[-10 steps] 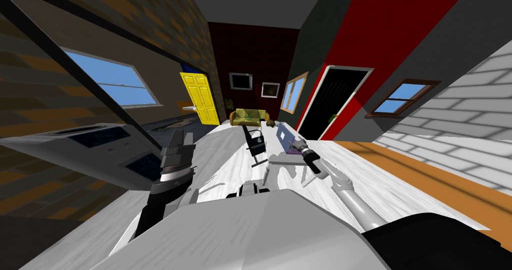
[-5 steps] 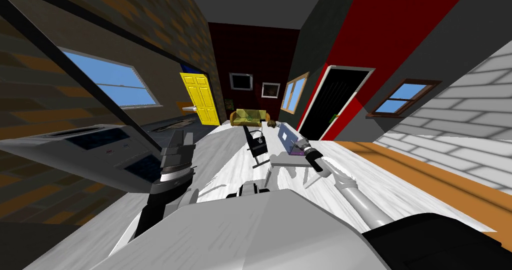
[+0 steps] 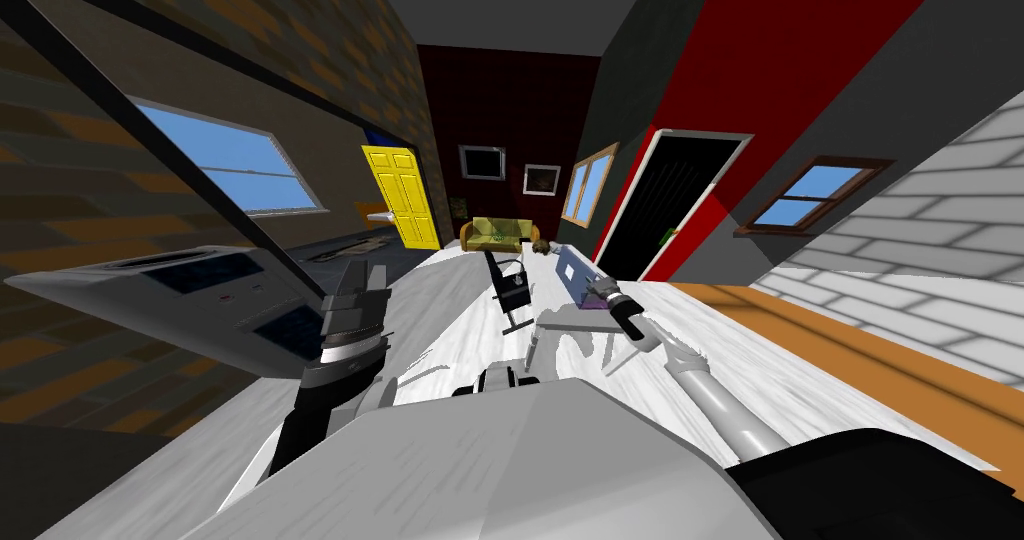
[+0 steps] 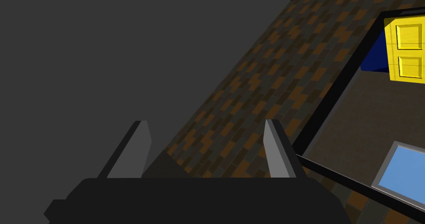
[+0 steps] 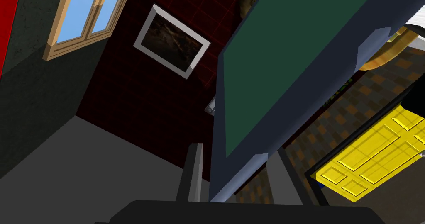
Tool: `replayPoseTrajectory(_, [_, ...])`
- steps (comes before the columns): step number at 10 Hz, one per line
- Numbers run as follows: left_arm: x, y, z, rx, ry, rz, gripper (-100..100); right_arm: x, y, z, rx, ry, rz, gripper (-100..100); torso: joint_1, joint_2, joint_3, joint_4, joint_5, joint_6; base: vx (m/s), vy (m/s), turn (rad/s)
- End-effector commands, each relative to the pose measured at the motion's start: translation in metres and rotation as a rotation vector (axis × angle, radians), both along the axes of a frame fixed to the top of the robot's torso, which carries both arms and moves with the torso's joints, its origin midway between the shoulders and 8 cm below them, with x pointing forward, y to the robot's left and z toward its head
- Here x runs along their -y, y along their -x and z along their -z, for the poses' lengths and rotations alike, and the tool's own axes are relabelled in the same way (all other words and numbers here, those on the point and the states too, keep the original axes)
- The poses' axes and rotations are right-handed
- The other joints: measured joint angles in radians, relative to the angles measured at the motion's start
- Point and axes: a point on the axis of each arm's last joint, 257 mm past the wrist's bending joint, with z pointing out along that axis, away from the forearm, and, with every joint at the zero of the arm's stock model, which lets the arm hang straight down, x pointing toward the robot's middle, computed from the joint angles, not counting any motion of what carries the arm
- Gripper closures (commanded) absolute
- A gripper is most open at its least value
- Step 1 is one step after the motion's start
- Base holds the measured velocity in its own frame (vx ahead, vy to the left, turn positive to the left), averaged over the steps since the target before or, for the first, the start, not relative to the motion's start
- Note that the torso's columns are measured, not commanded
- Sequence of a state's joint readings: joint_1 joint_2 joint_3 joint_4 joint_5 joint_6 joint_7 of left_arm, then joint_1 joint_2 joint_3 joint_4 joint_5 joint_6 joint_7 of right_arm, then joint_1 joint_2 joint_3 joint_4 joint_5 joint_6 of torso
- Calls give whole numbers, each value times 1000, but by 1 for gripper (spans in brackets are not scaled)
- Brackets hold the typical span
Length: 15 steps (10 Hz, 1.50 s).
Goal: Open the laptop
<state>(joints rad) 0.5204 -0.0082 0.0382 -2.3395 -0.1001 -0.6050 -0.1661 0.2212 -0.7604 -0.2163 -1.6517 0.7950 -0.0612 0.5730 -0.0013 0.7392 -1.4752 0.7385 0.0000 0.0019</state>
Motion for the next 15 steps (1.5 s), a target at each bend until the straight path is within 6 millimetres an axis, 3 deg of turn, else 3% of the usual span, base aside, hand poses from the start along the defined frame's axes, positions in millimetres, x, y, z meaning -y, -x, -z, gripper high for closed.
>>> replayPoseTrajectory(1, [0, 0, 0, 0, 0, 0, 0, 5, -4, 2, 15, -103, 8, 100, 2, -2, -1, -1, 0, 0, -17, -81, -35])
replayPoseTrajectory(5, [0, 0, 0, 0, 0, 0, 0, 7, -8, 2, 30, -193, 8, 100, -2, -3, -2, -2, -2, -1, -29, -72, 15])
replayPoseTrajectory(10, [0, 0, 0, 0, 0, 0, 0, -5, -16, 40, 59, -486, 14, 100, -12, -7, -4, -5, -6, 3, -30, -118, 15])
replayPoseTrajectory(14, [0, 0, 0, 0, 0, 0, 0, -13, -20, 57, 72, -609, 16, 100, -9, -10, -5, -12, -11, 2, -10, -113, -6])
replayPoseTrajectory(15, [0, 0, 0, 0, 0, 0, 0, -11, -24, 39, 96, -576, -1, 100, -8, -9, -5, -12, -11, 1, -13, -42, -4])
